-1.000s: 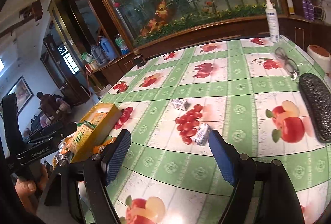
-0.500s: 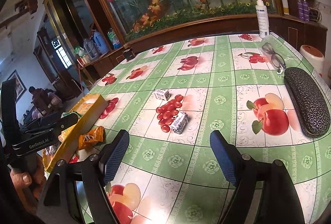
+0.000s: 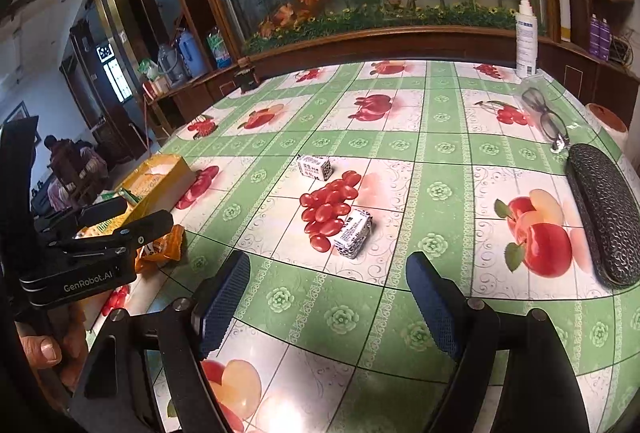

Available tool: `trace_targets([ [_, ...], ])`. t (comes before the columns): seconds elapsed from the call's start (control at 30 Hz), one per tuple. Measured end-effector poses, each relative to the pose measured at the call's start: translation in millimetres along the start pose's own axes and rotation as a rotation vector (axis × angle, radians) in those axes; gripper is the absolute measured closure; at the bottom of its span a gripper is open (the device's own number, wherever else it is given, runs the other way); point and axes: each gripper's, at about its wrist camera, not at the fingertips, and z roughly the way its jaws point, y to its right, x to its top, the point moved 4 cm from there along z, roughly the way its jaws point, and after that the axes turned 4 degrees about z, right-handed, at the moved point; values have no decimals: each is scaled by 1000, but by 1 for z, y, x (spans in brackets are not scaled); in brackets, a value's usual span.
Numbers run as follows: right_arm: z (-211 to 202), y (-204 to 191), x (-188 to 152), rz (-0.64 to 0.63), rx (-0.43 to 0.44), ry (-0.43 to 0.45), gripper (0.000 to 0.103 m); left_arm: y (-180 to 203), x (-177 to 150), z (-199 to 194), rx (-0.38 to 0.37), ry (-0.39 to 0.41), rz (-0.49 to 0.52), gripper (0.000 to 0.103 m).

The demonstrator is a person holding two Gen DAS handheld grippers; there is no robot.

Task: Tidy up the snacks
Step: 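Move both tools back over the table toward the two white milk cartons, then grasp a white milk carton with the right tool while the left grasps the other carton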

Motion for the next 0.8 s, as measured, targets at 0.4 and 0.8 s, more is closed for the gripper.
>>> trace_targets([
  [0.4, 41, -2, 19, 7, -50, -71, 23, 14, 20, 32, -50, -33, 28, 20],
  [0.8, 63, 20, 16, 34, -117, -117, 89, 46, 48, 67, -114, -62, -20, 20],
])
